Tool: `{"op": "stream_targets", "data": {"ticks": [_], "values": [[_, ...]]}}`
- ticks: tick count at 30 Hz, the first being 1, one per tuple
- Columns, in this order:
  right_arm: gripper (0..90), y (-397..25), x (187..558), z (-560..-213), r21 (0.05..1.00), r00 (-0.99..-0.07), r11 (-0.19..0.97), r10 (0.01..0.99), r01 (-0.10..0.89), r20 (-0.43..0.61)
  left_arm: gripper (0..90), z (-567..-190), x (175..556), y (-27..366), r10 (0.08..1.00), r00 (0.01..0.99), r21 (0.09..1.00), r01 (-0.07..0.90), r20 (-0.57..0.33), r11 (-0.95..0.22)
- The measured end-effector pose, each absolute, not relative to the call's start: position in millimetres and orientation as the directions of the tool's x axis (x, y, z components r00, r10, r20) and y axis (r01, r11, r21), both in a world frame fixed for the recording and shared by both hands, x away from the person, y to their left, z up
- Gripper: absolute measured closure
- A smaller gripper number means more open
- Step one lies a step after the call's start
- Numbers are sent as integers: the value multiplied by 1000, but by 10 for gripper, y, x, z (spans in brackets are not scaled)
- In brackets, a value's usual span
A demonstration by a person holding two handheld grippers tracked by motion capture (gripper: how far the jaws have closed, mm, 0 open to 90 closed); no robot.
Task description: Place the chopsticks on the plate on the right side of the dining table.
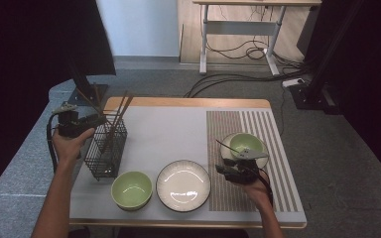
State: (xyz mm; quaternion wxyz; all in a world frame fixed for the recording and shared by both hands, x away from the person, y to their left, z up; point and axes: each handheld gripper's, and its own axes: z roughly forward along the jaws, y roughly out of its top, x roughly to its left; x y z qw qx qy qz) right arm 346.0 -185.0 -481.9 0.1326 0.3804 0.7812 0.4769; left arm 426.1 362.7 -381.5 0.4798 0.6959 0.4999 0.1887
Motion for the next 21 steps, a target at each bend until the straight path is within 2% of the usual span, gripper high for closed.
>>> {"op": "stream_targets", "data": {"ticks": [21], "values": [[519,-1895,3460,-4843,843,-662,249,733,477,158,531,-3895,4429,3657,892,402,844,535,-208,-44]]}}
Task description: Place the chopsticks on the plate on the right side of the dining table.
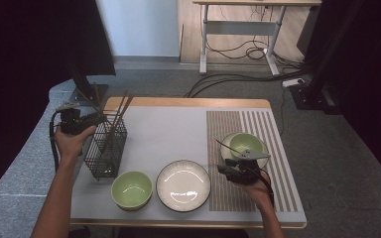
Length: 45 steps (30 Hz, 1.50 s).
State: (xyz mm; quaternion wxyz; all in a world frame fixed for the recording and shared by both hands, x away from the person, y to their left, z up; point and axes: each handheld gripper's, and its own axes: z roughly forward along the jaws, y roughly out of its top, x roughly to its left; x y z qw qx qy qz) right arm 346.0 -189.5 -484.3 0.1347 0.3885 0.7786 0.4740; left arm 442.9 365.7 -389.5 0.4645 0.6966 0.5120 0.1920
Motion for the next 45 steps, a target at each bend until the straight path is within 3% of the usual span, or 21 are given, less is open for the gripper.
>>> {"op": "stream_targets", "data": {"ticks": [45], "values": [[518,-1900,3488,-4886,837,-662,233,726,494,188,542,-3916,4690,3734,902,381,841,539,-201,-40]]}}
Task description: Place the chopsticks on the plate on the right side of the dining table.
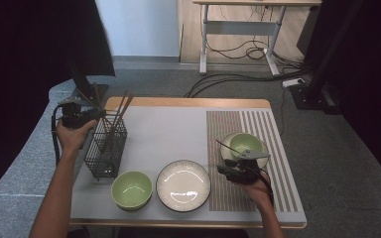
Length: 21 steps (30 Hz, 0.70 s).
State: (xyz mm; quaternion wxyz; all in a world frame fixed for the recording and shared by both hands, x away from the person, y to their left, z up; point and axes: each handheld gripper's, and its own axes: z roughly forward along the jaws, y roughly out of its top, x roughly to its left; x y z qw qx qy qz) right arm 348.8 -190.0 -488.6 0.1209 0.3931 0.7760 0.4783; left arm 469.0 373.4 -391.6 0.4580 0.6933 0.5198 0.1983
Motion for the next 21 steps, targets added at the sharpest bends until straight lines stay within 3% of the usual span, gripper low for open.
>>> {"op": "stream_targets", "data": {"ticks": [21], "values": [[518,-1903,3492,-4909,832,-655,229,729,506,198,549,-3875,4867,3712,906,376,840,541,-194,-44]]}}
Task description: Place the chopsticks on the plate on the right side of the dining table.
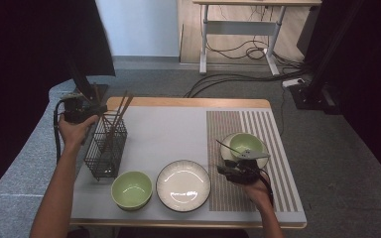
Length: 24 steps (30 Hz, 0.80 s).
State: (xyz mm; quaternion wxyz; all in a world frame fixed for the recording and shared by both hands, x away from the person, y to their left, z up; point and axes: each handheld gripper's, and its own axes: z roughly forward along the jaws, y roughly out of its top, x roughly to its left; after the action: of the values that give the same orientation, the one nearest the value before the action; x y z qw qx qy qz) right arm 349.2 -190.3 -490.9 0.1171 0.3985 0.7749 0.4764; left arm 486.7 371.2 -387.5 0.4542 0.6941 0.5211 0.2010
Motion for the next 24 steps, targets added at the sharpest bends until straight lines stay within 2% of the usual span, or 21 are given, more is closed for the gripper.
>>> {"op": "stream_targets", "data": {"ticks": [3,24], "values": [[518,-1901,3490,-4906,833,-656,230,729,504,196,550,-3868,4892,3706,915,363,838,543,-174,-56],[518,-1894,3493,-4920,830,-656,233,729,506,195,570,-3872,4996,3696,928,325,830,556,-182,-32]]}}
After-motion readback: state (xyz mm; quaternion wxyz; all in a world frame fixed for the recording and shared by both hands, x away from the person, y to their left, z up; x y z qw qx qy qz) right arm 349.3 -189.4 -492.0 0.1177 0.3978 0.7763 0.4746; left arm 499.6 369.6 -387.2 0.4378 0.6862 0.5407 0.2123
